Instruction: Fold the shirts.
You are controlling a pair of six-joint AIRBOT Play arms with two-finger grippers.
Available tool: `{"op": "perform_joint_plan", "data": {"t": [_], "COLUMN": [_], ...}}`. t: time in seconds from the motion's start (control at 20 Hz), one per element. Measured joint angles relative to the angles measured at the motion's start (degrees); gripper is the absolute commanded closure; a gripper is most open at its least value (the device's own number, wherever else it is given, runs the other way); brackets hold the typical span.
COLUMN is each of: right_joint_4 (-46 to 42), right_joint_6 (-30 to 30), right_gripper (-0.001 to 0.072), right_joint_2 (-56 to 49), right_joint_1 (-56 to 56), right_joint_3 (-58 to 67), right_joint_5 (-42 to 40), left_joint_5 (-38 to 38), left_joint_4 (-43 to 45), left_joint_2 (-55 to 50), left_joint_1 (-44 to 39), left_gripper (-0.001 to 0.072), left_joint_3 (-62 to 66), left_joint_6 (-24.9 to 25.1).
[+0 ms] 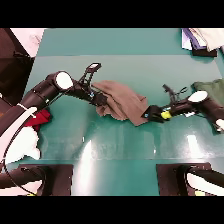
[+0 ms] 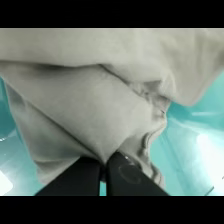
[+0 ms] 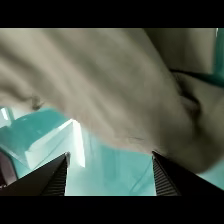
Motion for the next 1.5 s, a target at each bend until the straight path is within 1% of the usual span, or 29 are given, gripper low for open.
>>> {"op": "perform_joint_plan", "data": {"t": [0.15,0.2,0.25,0.3,0.35,0.4,0.45,0.65,0.8,0.95,1.05,1.35,1.5], "right_joint_4": [1.9,2.9,3.3,3.8,4.4,4.4,4.6,4.4,3.1,2.0,1.8,1.6,0.9], "right_joint_6": [1.3,1.5,1.7,2.0,2.1,2.1,2.1,0.2,-0.7,-1.0,-1.1,-1.2,-0.5], "right_gripper": [0.0143,0.0176,0.0232,0.0238,0.0365,0.0613,0.0691,0.0693,0.0693,0.0693,0.0694,0.0693,0.0693], "right_joint_2": [-3.0,-3.6,-4.0,-4.3,-4.5,-4.7,-5.0,-2.1,5.2,12.5,16.1,21.9,25.1], "right_joint_1": [4.1,5.2,6.1,6.8,7.4,8.0,8.2,6.8,0.0,-9.6,-15.5,-25.6,-29.1], "right_joint_3": [-1.3,-1.5,-1.6,-1.8,-1.8,-1.9,-2.1,-1.6,2.4,9.3,14.7,32.1,39.6], "right_joint_5": [-4.0,-5.3,-6.6,-8.2,-9.8,-11.9,-13.3,-14.9,-10.3,-6.2,-3.7,6.2,9.8], "left_joint_5": [-0.8,-0.9,-1.0,-1.1,-1.1,-1.2,-1.4,-3.5,-7.8,-13.0,-16.0,-25.3,-30.0], "left_joint_4": [0.0,0.0,0.0,0.0,0.0,0.0,0.0,0.2,0.5,0.5,0.5,-0.3,-0.4], "left_joint_2": [0.1,0.1,0.2,0.2,0.2,0.2,0.2,1.8,5.6,10.1,12.5,16.4,18.5], "left_joint_1": [0.0,0.0,0.0,0.0,0.0,0.0,0.0,1.5,6.4,12.0,13.9,16.0,16.2], "left_gripper": [0.0678,0.0677,0.0678,0.0678,0.0678,0.0678,0.0678,0.0679,0.0678,0.0678,0.0678,0.0678,0.0678], "left_joint_3": [0.2,0.2,0.2,0.2,0.2,0.2,0.2,1.1,5.0,10.7,14.7,31.8,41.5], "left_joint_6": [0.2,0.2,0.2,0.2,0.2,0.2,0.2,0.7,2.2,3.4,3.8,4.0,3.0]}}
